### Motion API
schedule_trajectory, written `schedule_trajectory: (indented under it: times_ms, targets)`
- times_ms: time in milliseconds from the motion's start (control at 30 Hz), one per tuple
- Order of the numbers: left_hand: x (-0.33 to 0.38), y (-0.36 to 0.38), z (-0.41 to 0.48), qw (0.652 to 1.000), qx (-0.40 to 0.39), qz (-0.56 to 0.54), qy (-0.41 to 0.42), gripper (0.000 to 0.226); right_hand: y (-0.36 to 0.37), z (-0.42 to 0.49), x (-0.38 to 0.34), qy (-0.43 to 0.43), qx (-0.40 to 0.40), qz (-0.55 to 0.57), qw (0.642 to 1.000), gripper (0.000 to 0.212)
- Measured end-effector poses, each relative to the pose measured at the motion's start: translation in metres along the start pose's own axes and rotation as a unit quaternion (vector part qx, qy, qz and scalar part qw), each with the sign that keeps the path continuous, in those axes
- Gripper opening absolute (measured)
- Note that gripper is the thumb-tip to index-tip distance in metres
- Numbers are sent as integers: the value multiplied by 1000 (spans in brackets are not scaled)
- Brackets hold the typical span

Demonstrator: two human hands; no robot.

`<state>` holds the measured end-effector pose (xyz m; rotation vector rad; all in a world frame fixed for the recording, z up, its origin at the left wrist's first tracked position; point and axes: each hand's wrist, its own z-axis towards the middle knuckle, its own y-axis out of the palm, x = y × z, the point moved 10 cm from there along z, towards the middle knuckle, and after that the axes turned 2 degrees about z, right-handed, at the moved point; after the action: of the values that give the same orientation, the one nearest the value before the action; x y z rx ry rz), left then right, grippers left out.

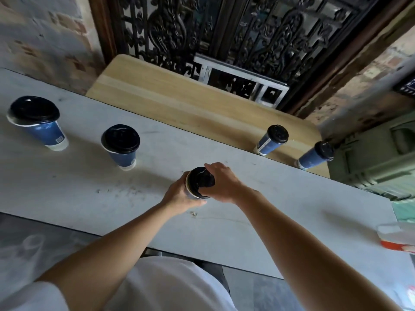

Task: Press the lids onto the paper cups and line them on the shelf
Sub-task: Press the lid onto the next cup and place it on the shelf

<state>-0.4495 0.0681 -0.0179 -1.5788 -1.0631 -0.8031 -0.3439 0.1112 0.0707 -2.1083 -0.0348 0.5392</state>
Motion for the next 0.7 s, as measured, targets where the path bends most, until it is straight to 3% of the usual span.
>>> schedule_trajectory:
  times_ms: [233,400,567,633,700]
  targets:
    - [6,3,2,999,-15,38,-10,94,0,-13,-11,-60,14,-63,996,81]
    - [9,5,0,999,-25,44,-19,81,-3,-10,-7,-14,21,-33,999,56]
    - [3,4,-4,998,-43,34,-17,82,1,-7,-18,-37,-4,-92,995,57]
    - [-2,4,-5,998,-57,2,-33,72,2,-6,-18,-39,-17,-85,995,57]
    - [-10,0,-5,990,-59,-106,-73,56,4,-4,-11,-25,-29,-19,999,62]
